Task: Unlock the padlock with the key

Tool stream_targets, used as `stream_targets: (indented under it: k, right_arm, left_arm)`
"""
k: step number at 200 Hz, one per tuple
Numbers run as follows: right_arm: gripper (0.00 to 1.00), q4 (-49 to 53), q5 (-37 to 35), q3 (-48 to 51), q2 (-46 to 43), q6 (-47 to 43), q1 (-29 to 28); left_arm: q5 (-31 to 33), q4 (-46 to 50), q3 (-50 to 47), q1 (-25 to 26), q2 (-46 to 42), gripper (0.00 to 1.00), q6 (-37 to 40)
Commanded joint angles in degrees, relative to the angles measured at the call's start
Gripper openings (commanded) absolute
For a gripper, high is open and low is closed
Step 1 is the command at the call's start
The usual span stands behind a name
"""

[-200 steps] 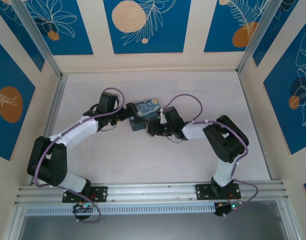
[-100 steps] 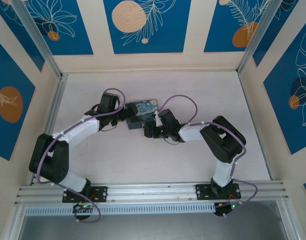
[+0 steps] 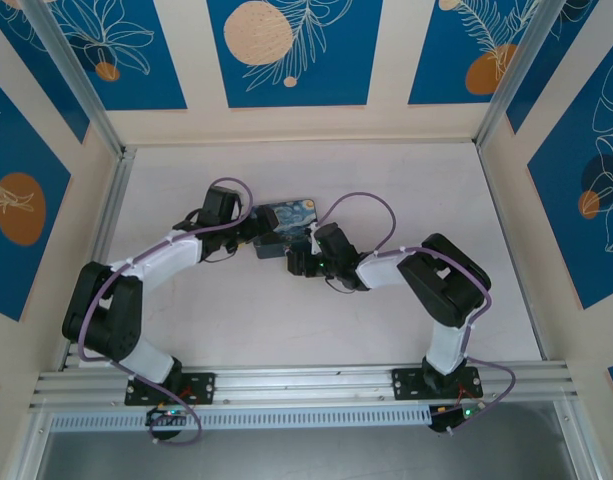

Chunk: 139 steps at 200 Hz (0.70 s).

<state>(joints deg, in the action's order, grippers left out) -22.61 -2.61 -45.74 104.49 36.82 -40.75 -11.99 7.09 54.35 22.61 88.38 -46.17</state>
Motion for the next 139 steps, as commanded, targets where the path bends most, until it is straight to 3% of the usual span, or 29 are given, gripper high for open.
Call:
stream_targets:
  k: [1, 47, 139]
  right_arm:
    - [0.46, -0.1, -1.2, -1.6, 2.1, -0.9, 0.3]
    - [0.44, -0.1, 0.5, -2.2, 3.2, -2.3, 0.3]
    - [0.27, -0.6, 0.9, -0.7, 3.3, -2.4, 0.2]
  left_arm:
    - [-1.4, -1.7, -0.9, -0.6, 0.9, 1.0, -0.8]
    - [-1.8, -2.3, -1.0, -0.6, 1.7, 1.0, -1.1]
    - [-2.1, -3.3, -1.0, -0.6, 2.5, 1.0, -2.0]
